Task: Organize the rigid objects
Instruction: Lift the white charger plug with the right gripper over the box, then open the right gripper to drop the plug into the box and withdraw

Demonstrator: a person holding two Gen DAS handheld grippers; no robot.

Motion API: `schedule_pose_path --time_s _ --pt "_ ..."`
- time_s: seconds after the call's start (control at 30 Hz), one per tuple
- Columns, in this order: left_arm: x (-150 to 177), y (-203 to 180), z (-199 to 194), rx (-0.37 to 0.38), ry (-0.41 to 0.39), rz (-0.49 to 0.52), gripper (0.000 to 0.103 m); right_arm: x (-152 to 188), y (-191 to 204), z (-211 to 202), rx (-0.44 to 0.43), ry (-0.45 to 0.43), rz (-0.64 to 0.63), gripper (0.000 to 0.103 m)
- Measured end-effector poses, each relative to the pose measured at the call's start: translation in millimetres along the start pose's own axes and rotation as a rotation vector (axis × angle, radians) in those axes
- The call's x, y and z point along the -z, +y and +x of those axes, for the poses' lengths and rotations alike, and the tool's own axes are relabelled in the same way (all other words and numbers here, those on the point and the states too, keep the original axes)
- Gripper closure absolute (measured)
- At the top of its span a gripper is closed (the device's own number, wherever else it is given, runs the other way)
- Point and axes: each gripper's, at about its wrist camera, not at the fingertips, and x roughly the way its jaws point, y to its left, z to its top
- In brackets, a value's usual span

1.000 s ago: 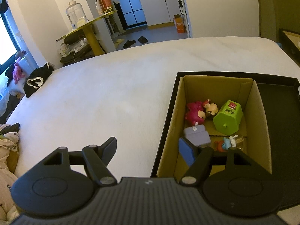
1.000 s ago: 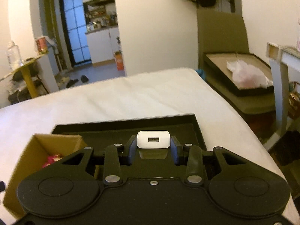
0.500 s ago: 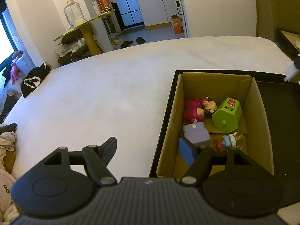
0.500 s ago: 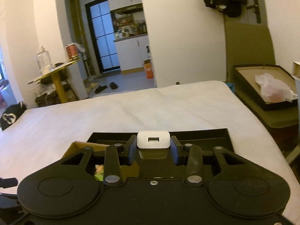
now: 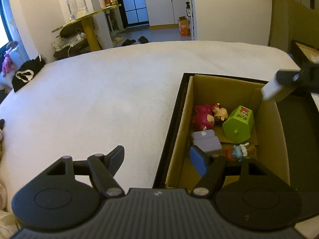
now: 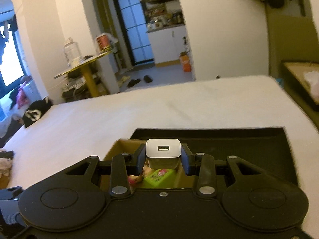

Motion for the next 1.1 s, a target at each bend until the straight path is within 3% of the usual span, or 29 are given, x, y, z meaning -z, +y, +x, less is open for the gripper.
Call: schedule_pose_path --time_s 0.3,0.47,0.67,0.77,1.1 --pt "5 12 -1 0.073 -0.029 -0.037 0.038 12 23 25 -0.042 0.096 -0.014 0.066" --pt "6 16 2 0.119 -0.032 -0.051 0.075 25 27 41 -0.032 0.159 -0.002 0.066" --pt "8 14 3 0.189 -0.039 -0.033 0.097 33 37 54 -0.024 0.199 -0.001 0.064" --pt "9 13 4 0.197 -0.047 -0.023 0.099 36 39 57 -0.012 0.207 0.001 0.06" --pt "6 16 6 0.221 -0.044 -0.044 0.1 36 42 49 0.001 0.238 0.004 0.06"
